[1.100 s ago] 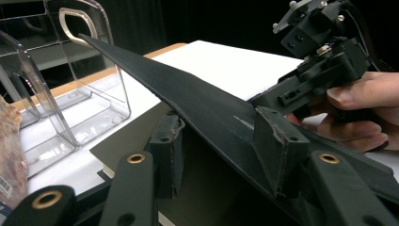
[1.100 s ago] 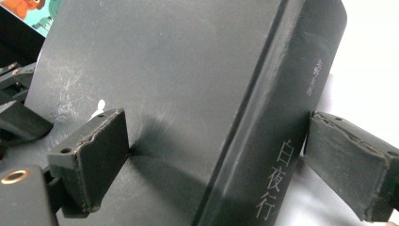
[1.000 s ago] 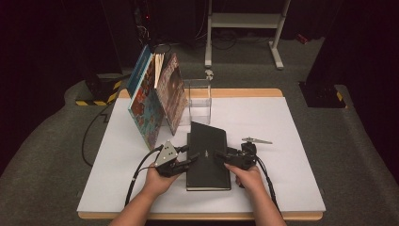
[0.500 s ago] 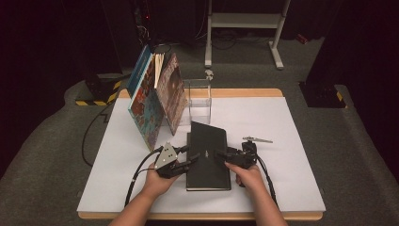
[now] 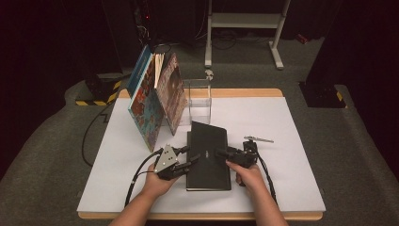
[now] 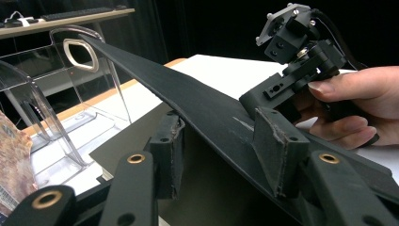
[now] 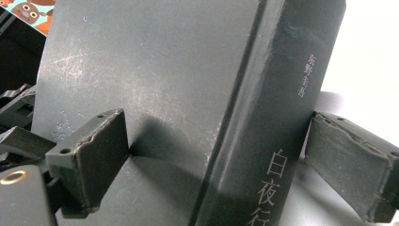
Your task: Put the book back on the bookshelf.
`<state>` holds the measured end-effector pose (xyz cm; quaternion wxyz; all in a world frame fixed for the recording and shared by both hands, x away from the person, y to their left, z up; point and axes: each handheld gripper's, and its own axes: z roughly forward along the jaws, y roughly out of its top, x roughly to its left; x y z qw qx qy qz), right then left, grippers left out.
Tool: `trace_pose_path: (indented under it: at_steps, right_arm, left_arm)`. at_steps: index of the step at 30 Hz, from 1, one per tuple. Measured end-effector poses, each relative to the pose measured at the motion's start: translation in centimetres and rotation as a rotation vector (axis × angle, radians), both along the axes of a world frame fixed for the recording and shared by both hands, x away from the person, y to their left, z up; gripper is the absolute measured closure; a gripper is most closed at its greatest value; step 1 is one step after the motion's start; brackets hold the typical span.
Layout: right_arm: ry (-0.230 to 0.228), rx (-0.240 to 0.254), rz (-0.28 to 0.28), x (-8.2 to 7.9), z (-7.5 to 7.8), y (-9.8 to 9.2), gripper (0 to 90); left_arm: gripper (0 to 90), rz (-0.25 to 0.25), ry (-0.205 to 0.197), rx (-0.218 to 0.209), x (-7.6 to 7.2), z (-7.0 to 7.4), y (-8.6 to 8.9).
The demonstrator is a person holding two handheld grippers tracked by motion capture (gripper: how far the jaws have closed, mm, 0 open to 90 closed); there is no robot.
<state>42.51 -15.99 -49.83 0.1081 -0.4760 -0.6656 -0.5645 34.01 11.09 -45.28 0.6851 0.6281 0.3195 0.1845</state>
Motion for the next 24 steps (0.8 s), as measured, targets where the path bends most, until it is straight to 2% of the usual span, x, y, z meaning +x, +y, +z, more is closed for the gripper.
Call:
trace_pose_path:
  at_steps: [6,13,14,19,21,24]
  right_arm:
    - [0.021,0.033,0.014,0.1,0.0,-0.1,6.9]
    - [0.004,0.006,0.006,-0.1,0.3,-0.2,7.7]
    - [0.004,0.004,0.003,-0.1,0.4,-0.2,8.1]
    - [-0.011,-0.013,-0.017,-0.5,0.5,-0.2,10.1]
    - [-0.033,-0.025,-0.026,-0.8,0.8,-0.2,11.0]
    - [-0.072,-0.047,-0.037,-1.3,1.2,-0.2,13.1]
  left_arm:
    - [54.5,-0.005,-0.016,-0.004,-0.2,0.0,0.0]
    - [54.5,-0.013,0.005,-0.022,0.0,0.0,0.0]
    - [54.6,-0.014,0.032,-0.029,0.2,0.1,0.1]
    - [55.1,-0.013,0.112,-0.026,0.7,0.3,0.2]
    - [55.4,-0.013,0.139,-0.031,0.8,0.4,0.2]
    - [56.0,-0.011,0.213,-0.056,1.1,0.5,0.4]
